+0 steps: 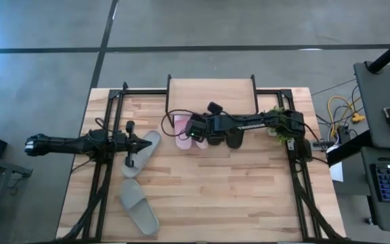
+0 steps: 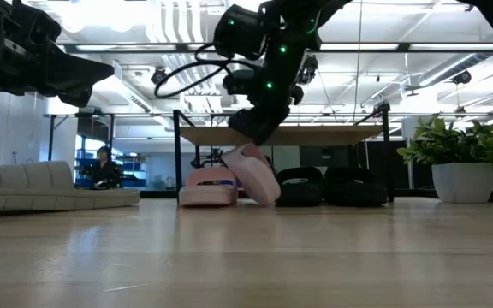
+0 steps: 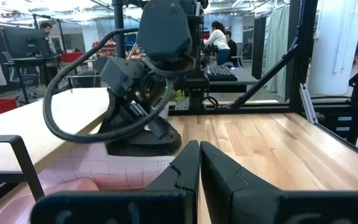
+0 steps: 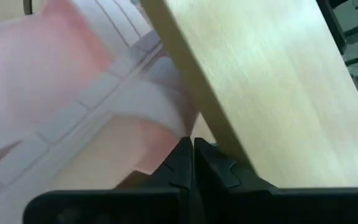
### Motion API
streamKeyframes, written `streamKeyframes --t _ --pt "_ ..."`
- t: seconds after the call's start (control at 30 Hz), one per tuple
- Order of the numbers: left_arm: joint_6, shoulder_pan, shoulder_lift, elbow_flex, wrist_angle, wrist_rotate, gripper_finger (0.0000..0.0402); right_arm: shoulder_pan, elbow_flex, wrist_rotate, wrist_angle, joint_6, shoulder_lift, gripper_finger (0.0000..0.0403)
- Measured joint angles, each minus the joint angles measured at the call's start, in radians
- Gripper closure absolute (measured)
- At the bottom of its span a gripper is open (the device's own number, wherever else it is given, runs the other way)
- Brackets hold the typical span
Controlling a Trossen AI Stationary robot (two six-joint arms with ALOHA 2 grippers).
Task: Pick and place slides into the shelf
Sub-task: Put the right pink slide under the shelf
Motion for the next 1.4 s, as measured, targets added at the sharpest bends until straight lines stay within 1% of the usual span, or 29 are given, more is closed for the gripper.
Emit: streamKeyframes --t 0.1,0.2,0.5,0.63,0.73,0.83,0.93,1.07,1.2,1.3,1.4 --pt "0.000 0.000 0.001 0.000 0.000 0.000 0.0402 -0.002 0.001 -0.022 0.002 0.051 0.000 0.0392" --pt "0.000 0.000 0.001 0.000 0.000 0.000 0.0402 -0.003 -0.001 -0.053 -0.021 0.104 0.000 0.0381" --pt "0.000 0.000 0.000 0.000 0.000 0.000 0.0402 0.024 0.001 -0.097 -0.128 0.139 0.000 0.0309" --pt "0.000 0.000 0.000 0.000 0.000 0.000 0.0402 0.061 0.001 -0.098 -0.129 0.134 -0.011 0.0282" --pt "0.000 0.000 0.001 0.000 0.000 0.000 0.0402 0.097 0.001 -0.100 -0.123 0.142 -0.028 0.0270" --pt "0.000 0.000 0.001 0.000 0.000 0.000 0.0402 0.114 0.001 -0.148 -0.078 0.156 -0.041 0.0271" --pt "0.000 0.000 0.000 0.000 0.000 0.000 0.0402 0.109 0.001 -0.214 -0.012 0.154 -0.036 0.0284" --pt "0.000 0.000 0.001 0.000 0.000 0.000 0.0402 0.088 0.000 -0.229 0.028 0.146 -0.004 0.0309" --pt "0.000 0.000 0.001 0.000 0.000 0.000 0.0402 0.066 -0.002 -0.270 0.041 0.104 0.020 0.0328" --pt "0.000 0.000 0.001 0.000 0.000 0.000 0.0402 0.061 -0.001 -0.289 0.074 0.078 0.038 0.0334" --pt "0.000 0.000 0.000 0.000 0.000 0.000 0.0402 0.061 0.000 -0.334 0.139 0.057 0.055 0.0332"
